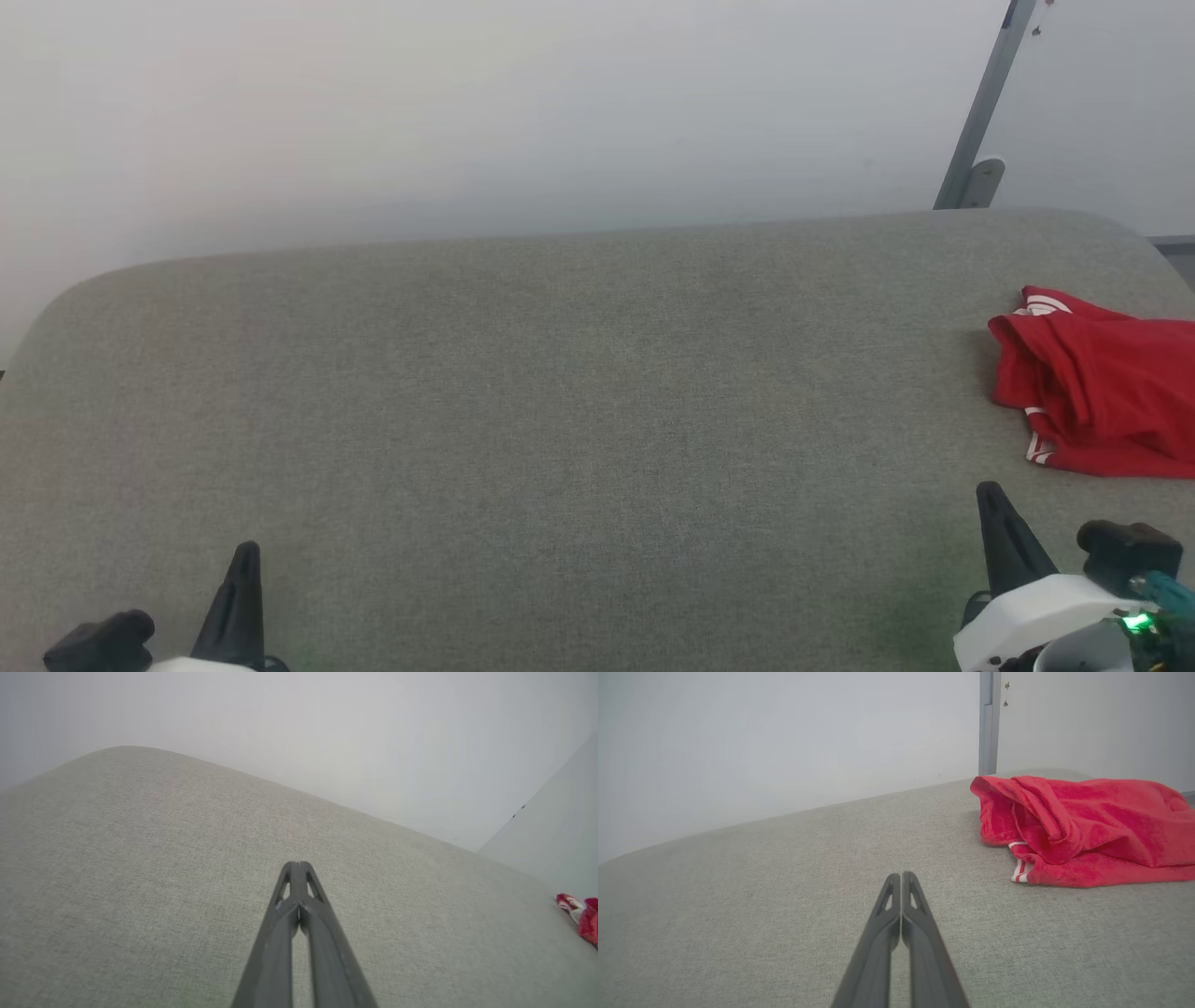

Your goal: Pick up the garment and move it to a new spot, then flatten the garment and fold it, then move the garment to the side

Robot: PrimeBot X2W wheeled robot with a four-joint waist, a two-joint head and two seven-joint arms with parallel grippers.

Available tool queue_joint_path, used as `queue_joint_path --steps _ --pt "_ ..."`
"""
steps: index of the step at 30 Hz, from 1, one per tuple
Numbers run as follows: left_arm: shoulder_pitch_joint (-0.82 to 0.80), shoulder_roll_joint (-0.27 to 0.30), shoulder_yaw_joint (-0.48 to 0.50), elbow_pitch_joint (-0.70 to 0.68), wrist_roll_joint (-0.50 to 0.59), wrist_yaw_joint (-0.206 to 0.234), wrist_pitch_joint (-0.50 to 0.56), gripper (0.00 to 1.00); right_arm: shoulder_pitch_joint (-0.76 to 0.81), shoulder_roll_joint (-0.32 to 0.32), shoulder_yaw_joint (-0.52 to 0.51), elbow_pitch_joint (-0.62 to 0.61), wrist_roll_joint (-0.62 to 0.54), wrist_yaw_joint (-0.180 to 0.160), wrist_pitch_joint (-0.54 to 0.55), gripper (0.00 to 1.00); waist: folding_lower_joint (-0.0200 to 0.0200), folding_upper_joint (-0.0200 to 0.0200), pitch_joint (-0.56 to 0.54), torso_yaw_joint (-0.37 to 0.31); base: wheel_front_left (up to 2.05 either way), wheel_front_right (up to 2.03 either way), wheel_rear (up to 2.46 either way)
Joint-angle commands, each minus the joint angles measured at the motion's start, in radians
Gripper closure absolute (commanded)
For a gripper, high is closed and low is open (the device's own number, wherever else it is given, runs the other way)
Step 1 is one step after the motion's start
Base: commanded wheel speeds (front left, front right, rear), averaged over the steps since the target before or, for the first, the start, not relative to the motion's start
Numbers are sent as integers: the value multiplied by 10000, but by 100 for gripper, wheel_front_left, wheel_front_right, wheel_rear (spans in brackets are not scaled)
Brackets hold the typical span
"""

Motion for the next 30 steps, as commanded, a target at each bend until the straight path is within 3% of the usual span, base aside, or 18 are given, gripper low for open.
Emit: queue_joint_path --steps 1,30 --pt "-340 74 55 -161 -391 -5 105 100 -285 -30 -46 -257 456 -1 88 100 0 -1 4 4 0 0 0" --pt "-948 -431 44 -195 -4099 -16 1197 100 -402 263 -166 -714 4929 -4 1148 100 0 -1 91 69 0 0 0"
